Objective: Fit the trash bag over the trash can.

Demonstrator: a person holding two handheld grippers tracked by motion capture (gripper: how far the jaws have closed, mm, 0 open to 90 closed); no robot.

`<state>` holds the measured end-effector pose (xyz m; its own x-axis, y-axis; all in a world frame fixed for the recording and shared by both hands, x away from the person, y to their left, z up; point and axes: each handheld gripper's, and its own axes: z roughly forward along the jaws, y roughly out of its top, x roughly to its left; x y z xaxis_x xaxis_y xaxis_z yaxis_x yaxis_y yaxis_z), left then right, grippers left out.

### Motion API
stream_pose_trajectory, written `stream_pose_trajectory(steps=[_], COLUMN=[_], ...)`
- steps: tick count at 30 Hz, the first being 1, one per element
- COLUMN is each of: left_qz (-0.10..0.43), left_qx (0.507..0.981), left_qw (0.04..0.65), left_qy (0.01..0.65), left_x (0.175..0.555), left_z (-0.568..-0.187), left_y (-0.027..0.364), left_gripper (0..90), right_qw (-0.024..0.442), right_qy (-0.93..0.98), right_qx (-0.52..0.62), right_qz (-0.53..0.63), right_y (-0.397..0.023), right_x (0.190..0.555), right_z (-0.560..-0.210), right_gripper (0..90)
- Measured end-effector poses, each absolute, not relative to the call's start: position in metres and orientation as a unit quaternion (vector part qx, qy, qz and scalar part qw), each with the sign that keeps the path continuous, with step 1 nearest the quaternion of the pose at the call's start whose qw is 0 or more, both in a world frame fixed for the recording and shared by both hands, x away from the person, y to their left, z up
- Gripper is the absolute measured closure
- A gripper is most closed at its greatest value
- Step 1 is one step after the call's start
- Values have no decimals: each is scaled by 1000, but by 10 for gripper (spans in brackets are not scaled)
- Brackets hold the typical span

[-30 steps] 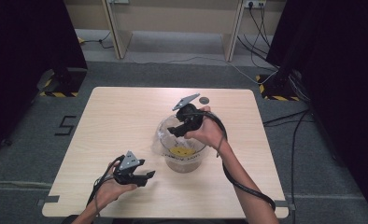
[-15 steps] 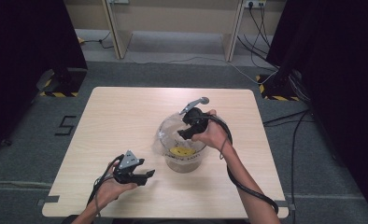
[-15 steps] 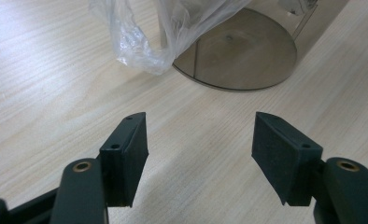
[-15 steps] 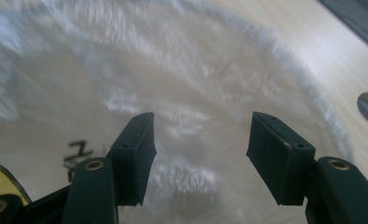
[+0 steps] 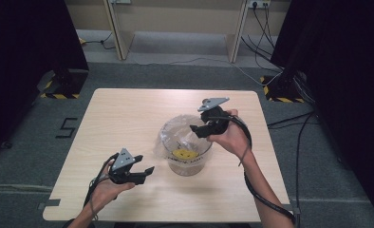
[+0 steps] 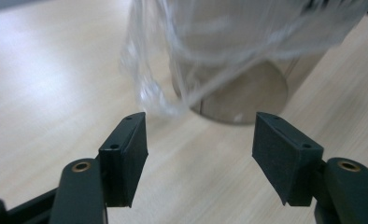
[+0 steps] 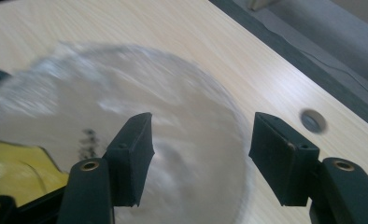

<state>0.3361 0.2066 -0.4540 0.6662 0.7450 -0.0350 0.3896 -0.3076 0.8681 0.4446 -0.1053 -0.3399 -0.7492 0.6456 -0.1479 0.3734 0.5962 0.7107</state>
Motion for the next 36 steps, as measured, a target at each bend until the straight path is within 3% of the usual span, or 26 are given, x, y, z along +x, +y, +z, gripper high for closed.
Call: stream_pose_trajectory(steps=[8,14,25,28,36], left_qz=[210,206,162,178,189], left_qx=[751,749,790,801,779], left_qw=[522,523,455,435,469], left_qy=[347,351,378,371,370], left_x=[358,385,422,422,409], left_z=[-400,-387,-399,-397,-390], left_y=[199,175,149,146,149], left_gripper=[341,342,351,355,331], right_qw=[206,176,183,183,212], right_qy=[866,872,878,881,860], right_qx=[357,371,361,356,316], right_qz=[284,267,256,254,340], right_y=[-127,-123,-122,-122,-106], right_x=[459,464,459,457,441], right_z=[-370,-387,-383,-381,-344], right_gripper=[378,379,349,341,361])
